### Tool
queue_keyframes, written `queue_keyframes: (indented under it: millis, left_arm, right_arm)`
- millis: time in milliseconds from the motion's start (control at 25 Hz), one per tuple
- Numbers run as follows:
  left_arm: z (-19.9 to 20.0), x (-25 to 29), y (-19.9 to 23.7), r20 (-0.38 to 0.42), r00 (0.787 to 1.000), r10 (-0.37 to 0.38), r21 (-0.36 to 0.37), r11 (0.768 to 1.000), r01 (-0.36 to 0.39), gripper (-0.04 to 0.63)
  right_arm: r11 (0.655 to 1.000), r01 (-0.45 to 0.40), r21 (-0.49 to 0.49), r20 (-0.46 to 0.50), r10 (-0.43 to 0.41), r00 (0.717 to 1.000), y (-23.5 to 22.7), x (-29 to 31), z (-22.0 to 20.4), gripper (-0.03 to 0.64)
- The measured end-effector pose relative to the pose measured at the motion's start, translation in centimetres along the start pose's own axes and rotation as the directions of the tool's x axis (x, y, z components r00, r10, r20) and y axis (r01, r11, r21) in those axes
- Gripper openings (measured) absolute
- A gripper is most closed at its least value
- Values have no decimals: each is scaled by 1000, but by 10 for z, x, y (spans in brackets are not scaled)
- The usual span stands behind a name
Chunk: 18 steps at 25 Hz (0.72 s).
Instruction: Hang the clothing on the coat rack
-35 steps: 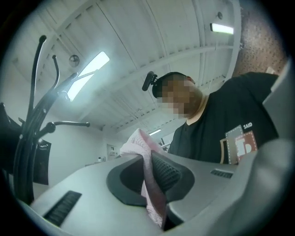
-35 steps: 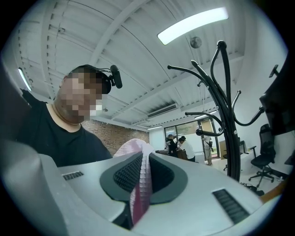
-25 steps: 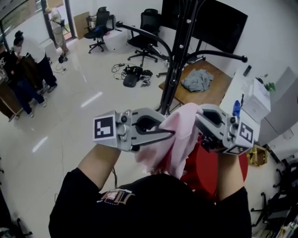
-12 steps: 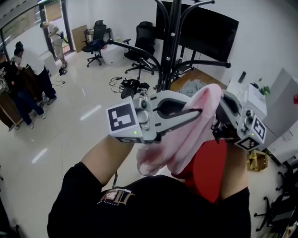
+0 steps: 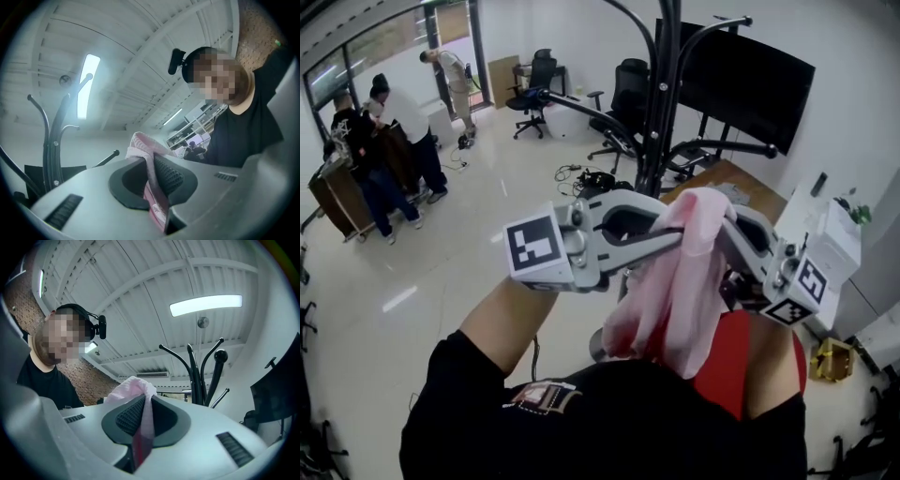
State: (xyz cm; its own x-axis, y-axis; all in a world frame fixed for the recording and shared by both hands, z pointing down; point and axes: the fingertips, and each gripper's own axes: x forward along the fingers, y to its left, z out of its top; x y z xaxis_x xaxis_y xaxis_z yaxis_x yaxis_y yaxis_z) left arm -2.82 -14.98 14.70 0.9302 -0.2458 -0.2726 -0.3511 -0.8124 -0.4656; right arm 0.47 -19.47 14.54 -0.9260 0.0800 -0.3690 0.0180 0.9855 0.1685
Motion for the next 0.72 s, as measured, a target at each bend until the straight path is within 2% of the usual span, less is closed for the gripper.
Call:
queue_keyframes:
  millis: [280,720]
  left_arm:
    - [23,-75,6,7,999,43,-30,999,-43,15]
    - [41,-115,30,-42,988,147,48,988,-145,14]
  right_arm:
    - [1000,-8,-28,-27,7,1000,36,64,-20,31]
    - [999,-37,-37,-6,37,999,49,116,-28,31]
